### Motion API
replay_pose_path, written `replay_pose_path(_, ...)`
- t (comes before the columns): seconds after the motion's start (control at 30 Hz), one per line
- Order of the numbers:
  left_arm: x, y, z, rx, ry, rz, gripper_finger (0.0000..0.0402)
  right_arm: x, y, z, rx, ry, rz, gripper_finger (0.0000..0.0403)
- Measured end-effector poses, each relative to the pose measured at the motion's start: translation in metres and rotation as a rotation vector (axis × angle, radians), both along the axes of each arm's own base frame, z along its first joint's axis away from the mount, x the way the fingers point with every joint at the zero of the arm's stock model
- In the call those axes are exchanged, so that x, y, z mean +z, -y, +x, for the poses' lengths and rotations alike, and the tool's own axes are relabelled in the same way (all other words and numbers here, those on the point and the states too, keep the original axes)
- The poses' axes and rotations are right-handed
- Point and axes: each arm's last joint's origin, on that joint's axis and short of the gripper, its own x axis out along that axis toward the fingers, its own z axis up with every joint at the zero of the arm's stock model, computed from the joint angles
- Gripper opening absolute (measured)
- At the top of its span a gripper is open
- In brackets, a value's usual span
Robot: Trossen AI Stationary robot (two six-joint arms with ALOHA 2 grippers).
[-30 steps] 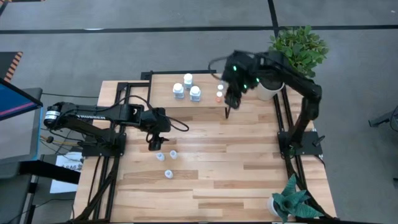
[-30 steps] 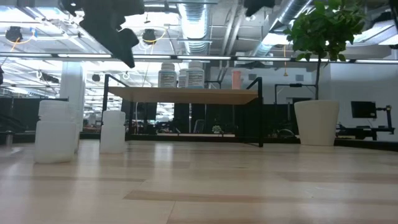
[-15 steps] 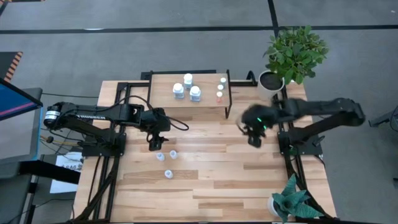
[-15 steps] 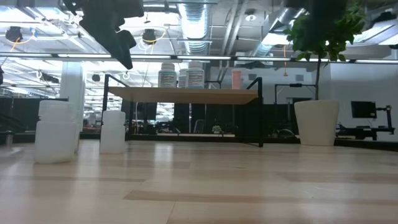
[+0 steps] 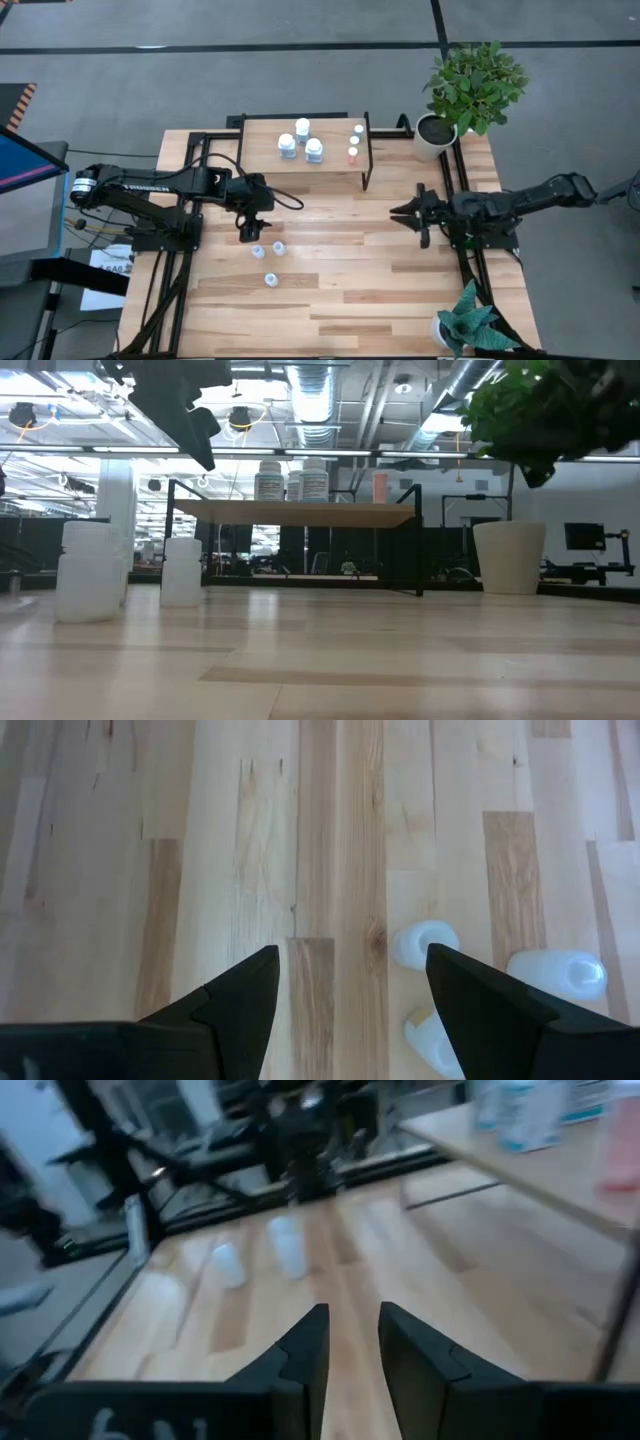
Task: Pick and place medicine bottles onto shelf by color
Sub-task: Put the bottom transparent pill bottle on the shelf
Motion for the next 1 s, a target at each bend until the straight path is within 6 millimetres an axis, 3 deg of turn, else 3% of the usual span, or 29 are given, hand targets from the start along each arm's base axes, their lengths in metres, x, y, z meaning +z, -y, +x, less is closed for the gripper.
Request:
replay_pose_path(0.33, 0.001, 0.000, 0.002, 0.035, 0.021, -0.022, 0.0242, -0.034, 0.005, -0.013, -0.096, 0.034, -0.077, 0.0108)
replay_pose_path(0.53, 0.001, 0.000, 0.001, 0.068, 0.018, -0.043, 0.0242, -0.033, 0.010, -0.016, -0.253, 0.024, -0.203, 0.0108)
replay_pose_path(0.8, -0.004, 0.001, 0.000, 0.138, -0.003, -0.103, 0.0242, -0.038, 0.011, -0.017, -0.250, -0.033, -0.241, 0.0108)
replay_pose_path(1.0, -0.011, 0.013, -0.001, 0.085, -0.029, -0.123, 0.0242, -0.038, 0.011, -0.017, -0.250, -0.034, -0.242, 0.0108)
